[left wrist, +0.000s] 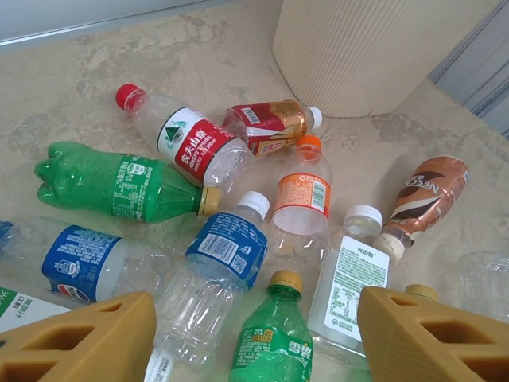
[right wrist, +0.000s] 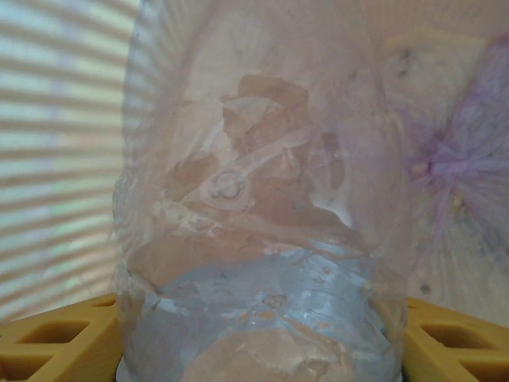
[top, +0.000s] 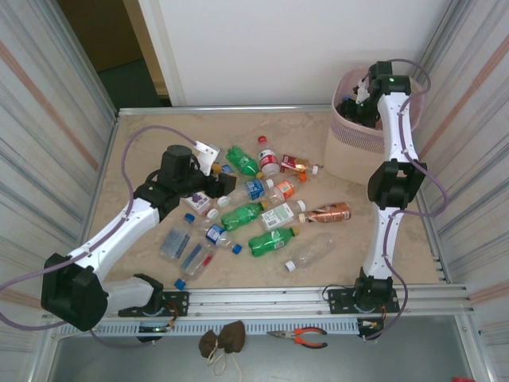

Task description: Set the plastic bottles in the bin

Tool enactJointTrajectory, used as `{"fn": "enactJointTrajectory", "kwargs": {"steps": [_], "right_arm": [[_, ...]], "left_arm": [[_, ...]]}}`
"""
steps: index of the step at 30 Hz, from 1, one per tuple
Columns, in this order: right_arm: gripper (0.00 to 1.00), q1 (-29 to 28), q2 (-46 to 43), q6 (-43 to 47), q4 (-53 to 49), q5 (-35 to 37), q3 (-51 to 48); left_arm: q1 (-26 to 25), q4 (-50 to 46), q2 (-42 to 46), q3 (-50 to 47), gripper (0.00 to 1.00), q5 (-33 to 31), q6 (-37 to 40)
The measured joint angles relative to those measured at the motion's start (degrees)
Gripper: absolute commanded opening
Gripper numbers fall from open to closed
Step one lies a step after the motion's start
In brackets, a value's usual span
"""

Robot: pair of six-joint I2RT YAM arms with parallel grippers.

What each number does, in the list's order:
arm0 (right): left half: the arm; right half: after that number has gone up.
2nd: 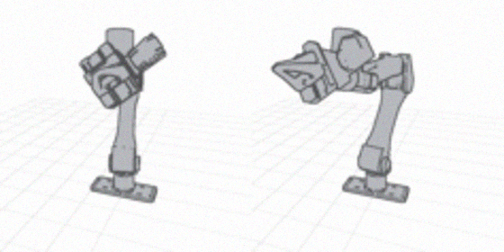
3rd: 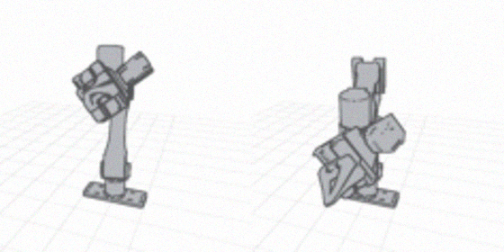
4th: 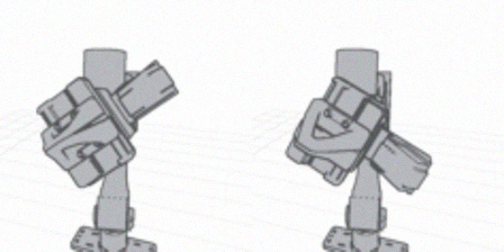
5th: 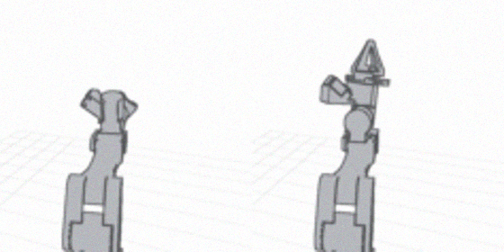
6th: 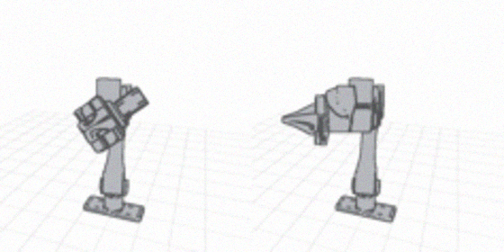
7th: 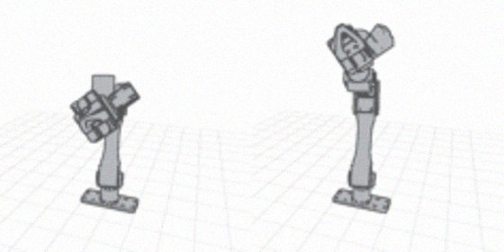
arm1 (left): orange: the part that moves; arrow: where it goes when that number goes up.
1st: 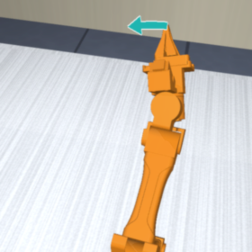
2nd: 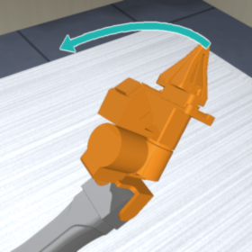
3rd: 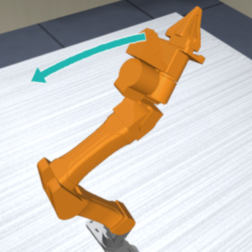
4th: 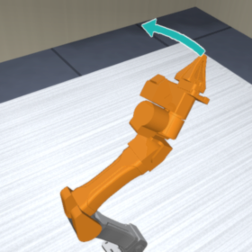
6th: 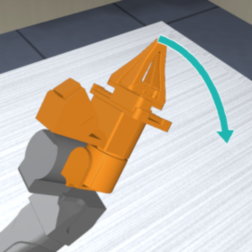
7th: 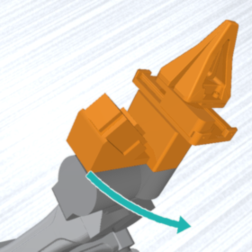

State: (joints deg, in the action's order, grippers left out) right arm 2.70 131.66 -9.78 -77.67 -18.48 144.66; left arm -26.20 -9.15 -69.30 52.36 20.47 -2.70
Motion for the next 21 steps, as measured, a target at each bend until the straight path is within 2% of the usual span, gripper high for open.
{"fn": "enactJointTrajectory", "kwargs": {"steps": [5,12,21], "right_arm": [[0.75,-1.2,-0.3,1.7,-2.0,0.7,-3.4],[0.93,-2.0,-0.3,1.6,-2.5,3.4,-4.6],[0.94,-2.0,-0.8,1.4,-2.6,5.1,-2.7]], "left_arm": [[0.0,0.0,0.0,0.0,0.68,-1.1,-0.2],[0.0,-1.6,-0.3,0.3,0.68,-4.0,-0.2],[0.0,-10.4,-0.8,2.9,0.68,-9.3,-1.7]]}}
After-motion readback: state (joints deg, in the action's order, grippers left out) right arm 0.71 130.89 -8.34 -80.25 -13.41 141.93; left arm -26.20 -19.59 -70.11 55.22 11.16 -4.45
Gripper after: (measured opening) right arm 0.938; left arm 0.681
